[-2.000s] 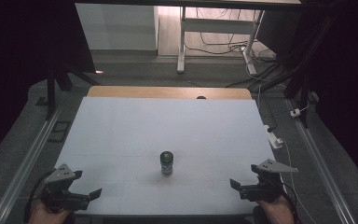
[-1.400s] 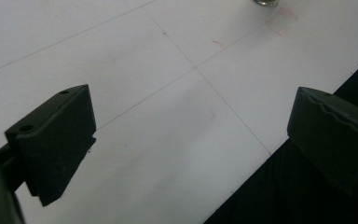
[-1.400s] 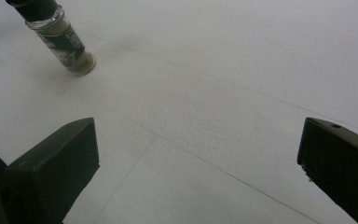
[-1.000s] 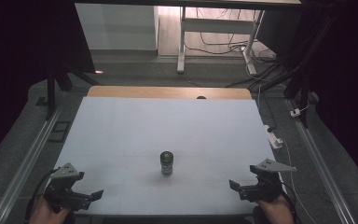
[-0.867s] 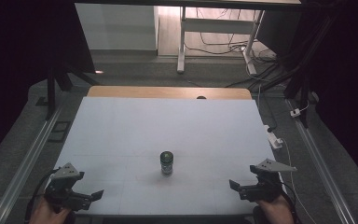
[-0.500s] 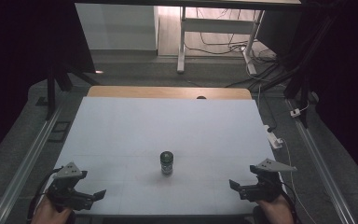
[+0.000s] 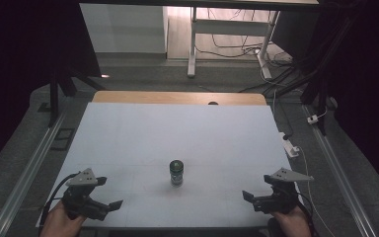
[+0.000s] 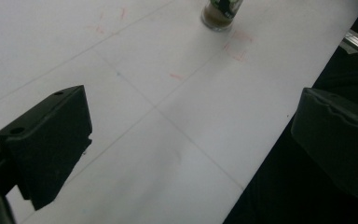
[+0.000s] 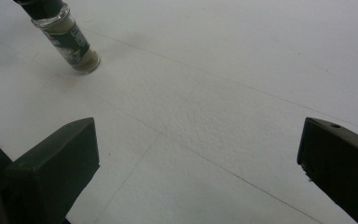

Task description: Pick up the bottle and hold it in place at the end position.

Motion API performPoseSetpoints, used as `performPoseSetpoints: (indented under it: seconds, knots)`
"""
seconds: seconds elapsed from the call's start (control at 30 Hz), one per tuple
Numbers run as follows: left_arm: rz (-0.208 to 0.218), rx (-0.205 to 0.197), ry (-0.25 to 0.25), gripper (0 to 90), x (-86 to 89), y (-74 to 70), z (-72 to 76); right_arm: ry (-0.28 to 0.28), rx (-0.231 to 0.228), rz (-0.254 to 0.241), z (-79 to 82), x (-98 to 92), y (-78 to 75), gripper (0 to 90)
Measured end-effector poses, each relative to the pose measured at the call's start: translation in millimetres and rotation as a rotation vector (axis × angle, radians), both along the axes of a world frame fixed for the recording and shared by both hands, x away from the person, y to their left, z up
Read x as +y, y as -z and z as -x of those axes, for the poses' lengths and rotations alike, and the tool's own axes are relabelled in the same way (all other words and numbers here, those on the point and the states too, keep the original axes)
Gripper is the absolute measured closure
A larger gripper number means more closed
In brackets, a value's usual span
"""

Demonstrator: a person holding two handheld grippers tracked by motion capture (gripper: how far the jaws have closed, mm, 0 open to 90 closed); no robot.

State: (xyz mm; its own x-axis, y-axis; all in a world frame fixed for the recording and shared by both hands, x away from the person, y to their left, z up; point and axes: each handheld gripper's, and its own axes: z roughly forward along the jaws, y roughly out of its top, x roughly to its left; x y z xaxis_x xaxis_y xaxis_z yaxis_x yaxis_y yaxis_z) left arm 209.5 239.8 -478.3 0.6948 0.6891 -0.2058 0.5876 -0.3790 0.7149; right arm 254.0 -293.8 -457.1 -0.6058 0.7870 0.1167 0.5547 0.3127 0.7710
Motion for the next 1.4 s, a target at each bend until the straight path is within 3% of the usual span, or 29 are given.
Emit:
performPoseSetpoints:
  seconds: [0.23,0.43,0.6,1.0,1.2,1.4]
  knots:
    - [0.024,-0.010,0.017,0.2,-9.8,3.6,-7.3,-0.006,0.004,0.000,-0.2,0.3,0.1,0.0]
    - [0.014,-0.029,0.031,0.0,-22.3,4.0,-15.2,-0.006,0.005,0.001,-0.6,0.4,0.2,0.0]
    - [0.018,-0.010,0.060,0.0,-33.7,3.1,-23.5,-0.006,0.005,0.000,-0.6,0.2,0.3,0.0]
    - [-0.031,-0.024,0.094,0.0,-63.1,7.7,-43.5,-0.009,0.010,0.002,-0.8,0.7,0.4,0.0]
    - [-0.014,-0.020,0.115,0.0,-73.7,10.7,-52.7,-0.011,0.012,0.006,-1.1,1.1,0.6,0.0]
    - [-0.039,-0.040,0.147,0.0,-87.7,14.8,-63.5,-0.014,0.015,0.011,-1.6,1.5,0.8,0.0]
